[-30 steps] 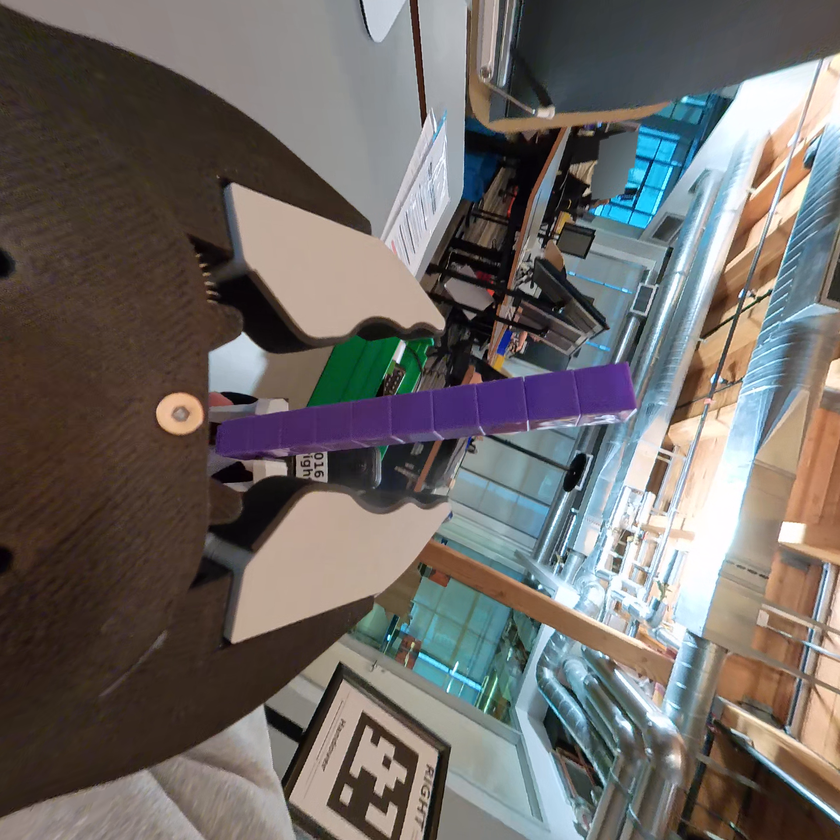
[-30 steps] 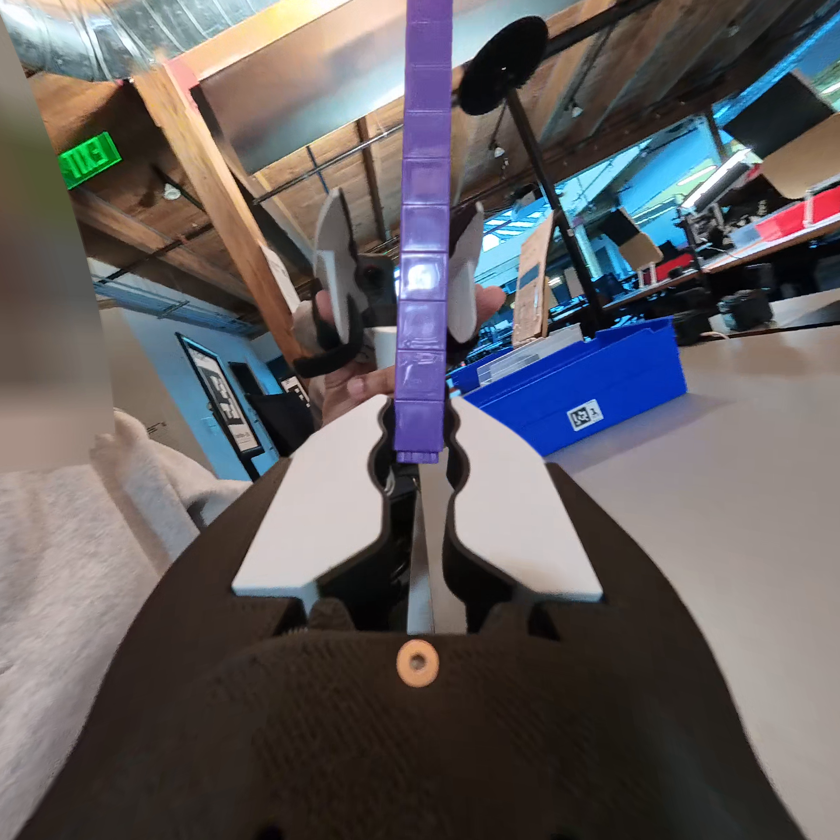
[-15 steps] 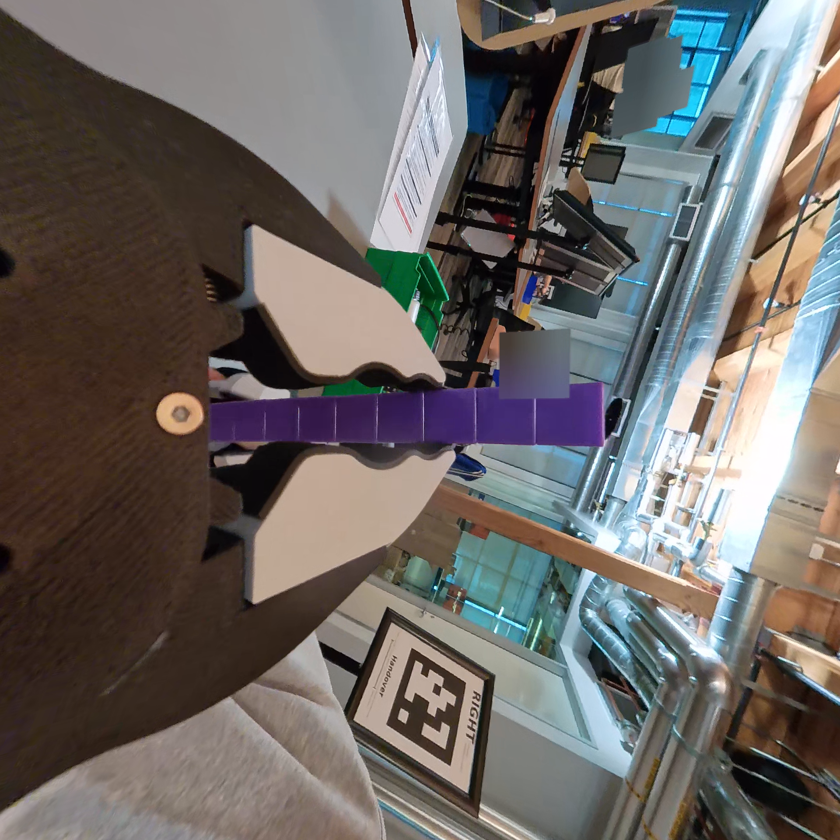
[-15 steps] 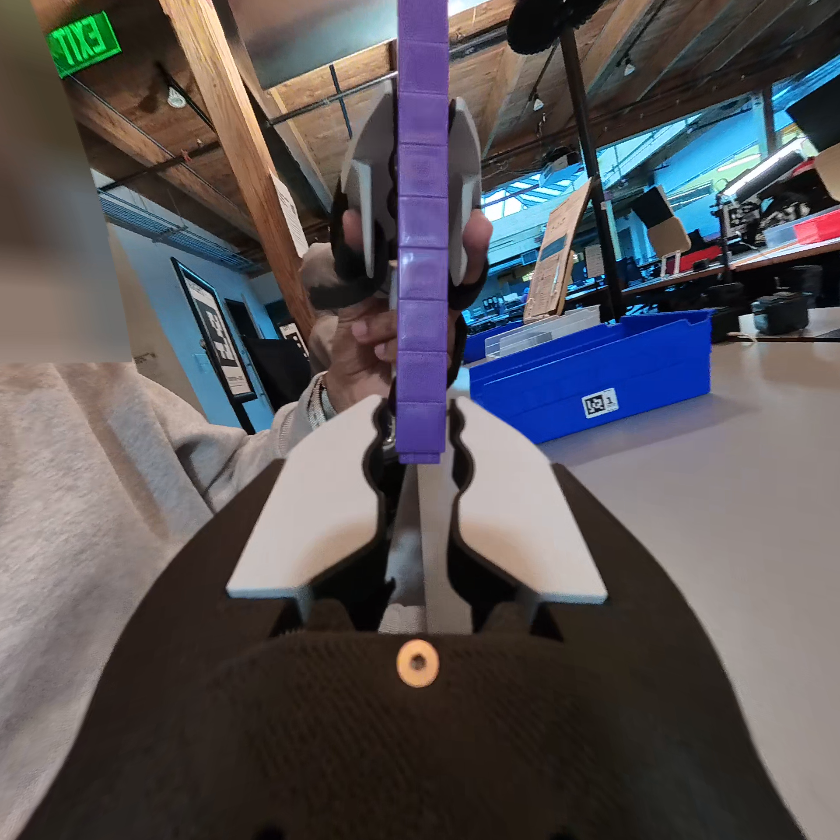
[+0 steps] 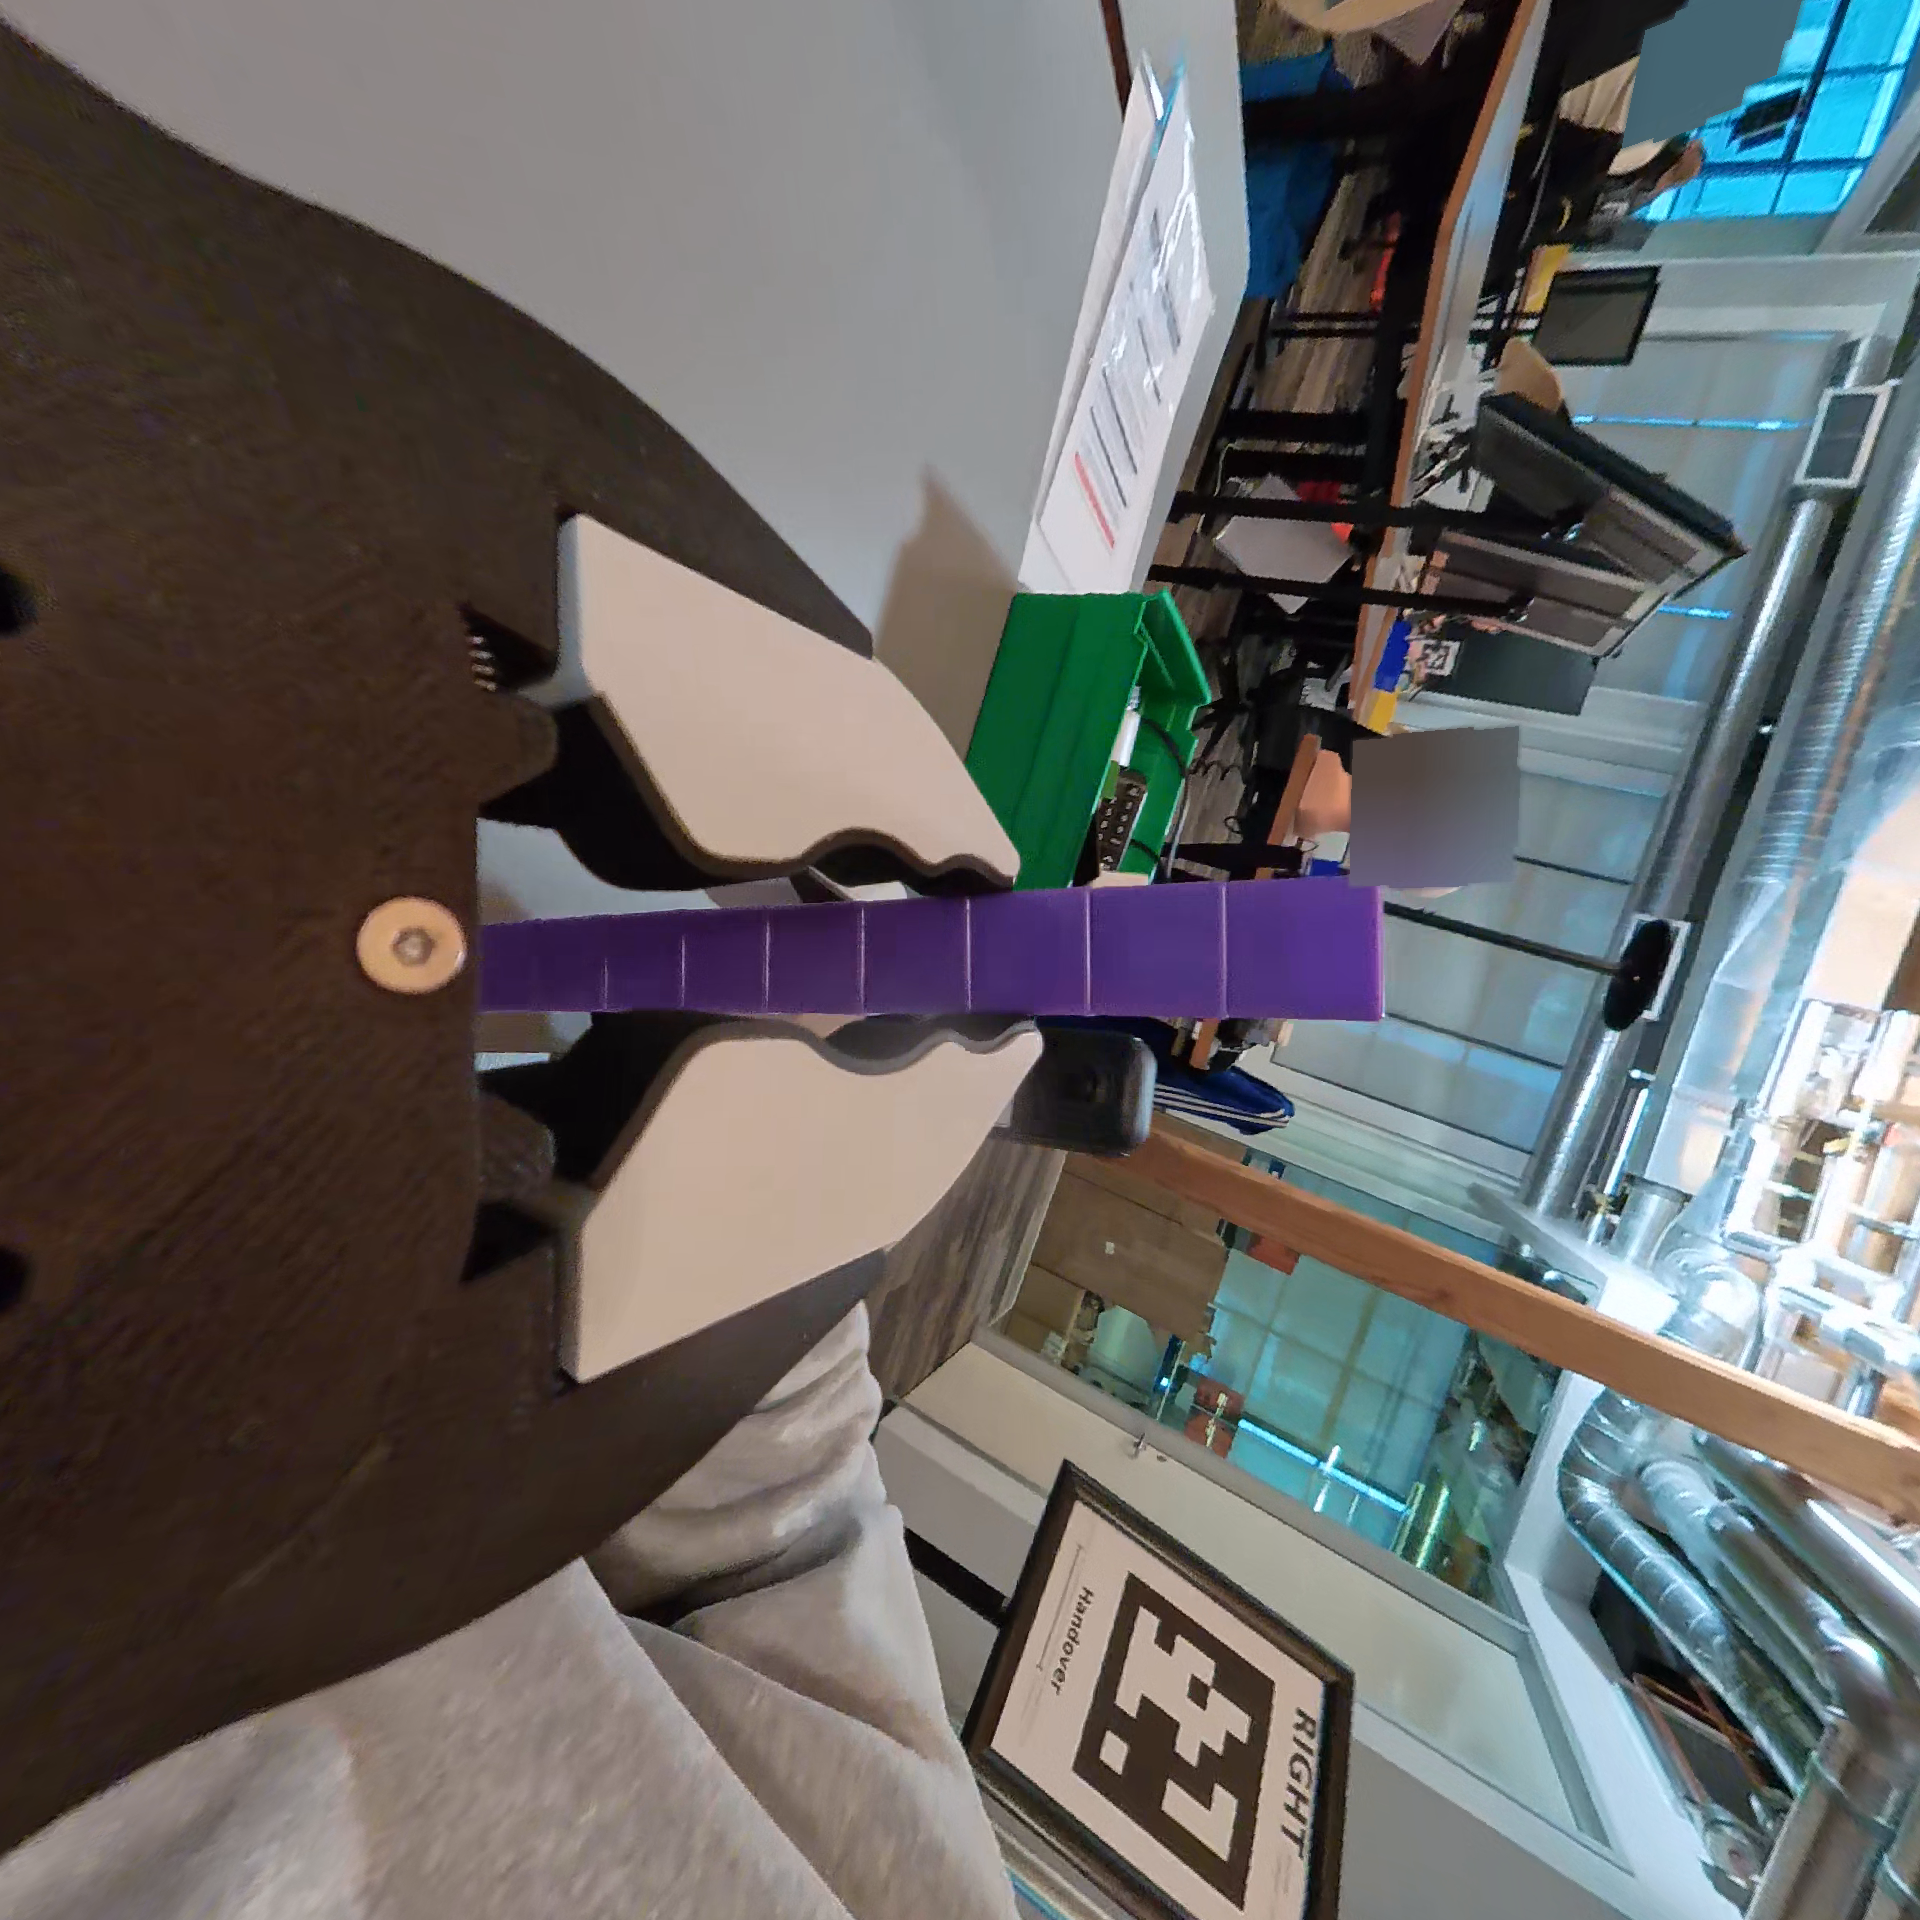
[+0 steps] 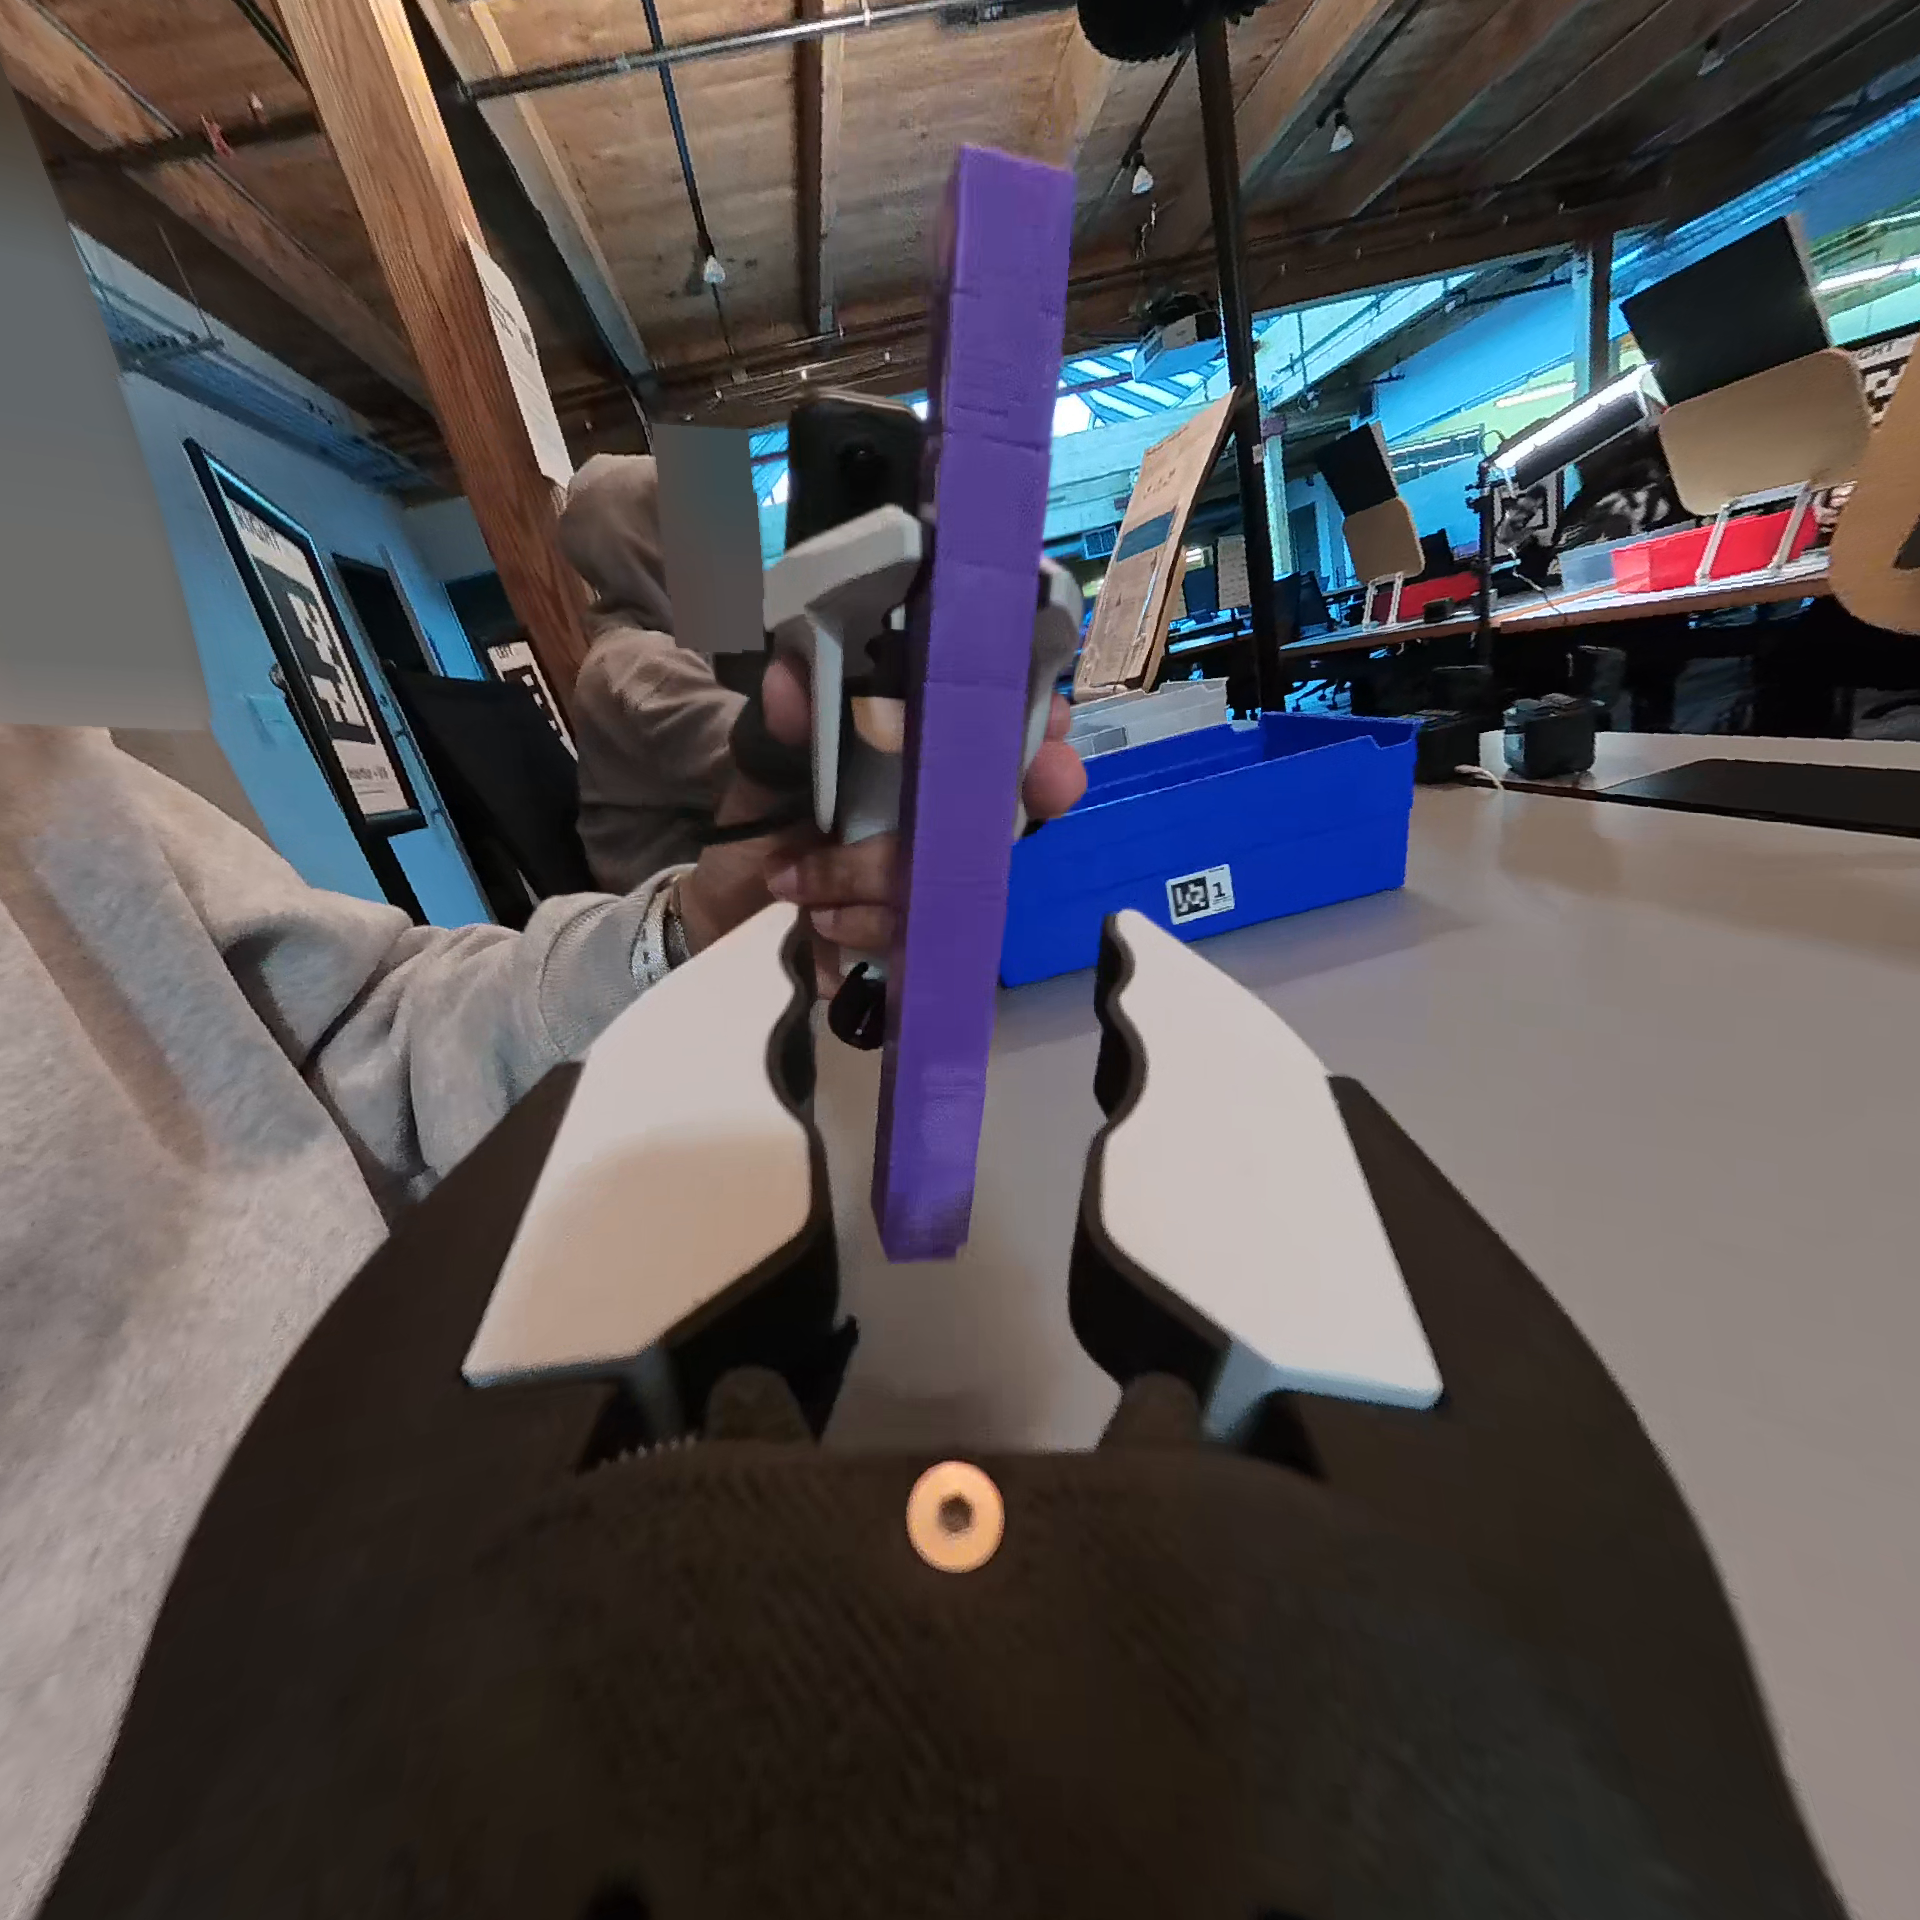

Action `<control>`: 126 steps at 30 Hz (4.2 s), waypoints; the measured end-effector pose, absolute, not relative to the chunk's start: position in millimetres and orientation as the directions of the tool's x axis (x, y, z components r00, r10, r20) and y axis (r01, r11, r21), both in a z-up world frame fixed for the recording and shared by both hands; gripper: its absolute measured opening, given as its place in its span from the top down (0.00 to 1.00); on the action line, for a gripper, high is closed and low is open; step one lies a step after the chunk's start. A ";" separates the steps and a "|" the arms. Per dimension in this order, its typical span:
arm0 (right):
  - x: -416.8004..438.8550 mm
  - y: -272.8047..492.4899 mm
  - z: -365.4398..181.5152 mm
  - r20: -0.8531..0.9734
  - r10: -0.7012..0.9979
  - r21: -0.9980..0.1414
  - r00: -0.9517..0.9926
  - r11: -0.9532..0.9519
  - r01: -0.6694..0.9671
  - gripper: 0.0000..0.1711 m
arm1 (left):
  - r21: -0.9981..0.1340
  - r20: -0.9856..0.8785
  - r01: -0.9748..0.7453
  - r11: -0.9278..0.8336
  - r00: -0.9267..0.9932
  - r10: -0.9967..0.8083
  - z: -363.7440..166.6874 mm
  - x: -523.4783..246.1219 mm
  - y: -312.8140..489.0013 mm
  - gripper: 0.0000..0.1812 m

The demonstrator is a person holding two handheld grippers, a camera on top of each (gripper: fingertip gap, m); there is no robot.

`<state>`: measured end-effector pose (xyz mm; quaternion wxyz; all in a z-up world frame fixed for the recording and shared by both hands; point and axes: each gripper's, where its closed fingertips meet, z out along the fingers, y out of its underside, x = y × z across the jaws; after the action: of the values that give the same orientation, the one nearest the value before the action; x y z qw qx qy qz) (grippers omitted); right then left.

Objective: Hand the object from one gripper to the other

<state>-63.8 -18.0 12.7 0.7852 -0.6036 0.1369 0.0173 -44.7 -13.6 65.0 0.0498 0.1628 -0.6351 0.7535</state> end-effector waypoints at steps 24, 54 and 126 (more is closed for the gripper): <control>-68.7 -19.8 16.9 -0.283 -0.090 -0.939 0.955 0.231 -0.256 0.88 | -0.949 0.306 -0.295 -0.115 -0.947 -0.102 39.3 -54.1 -37.0 0.62; -60.0 -33.9 21.9 -0.242 -0.133 -0.954 0.961 0.214 -0.211 0.88 | -0.963 0.266 -0.266 0.038 -0.964 -0.003 -9.4 -72.9 -52.9 0.88; -85.6 7.9 -23.7 -0.222 -0.041 -0.974 0.974 0.053 -0.219 0.87 | -0.973 0.210 -0.206 -0.108 -0.977 -0.031 59.6 -67.8 -23.7 0.87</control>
<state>-85.6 7.9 -23.7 0.7193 -0.6854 0.0950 0.0619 -67.8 -23.7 59.6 0.0591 0.0890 -0.6653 0.7389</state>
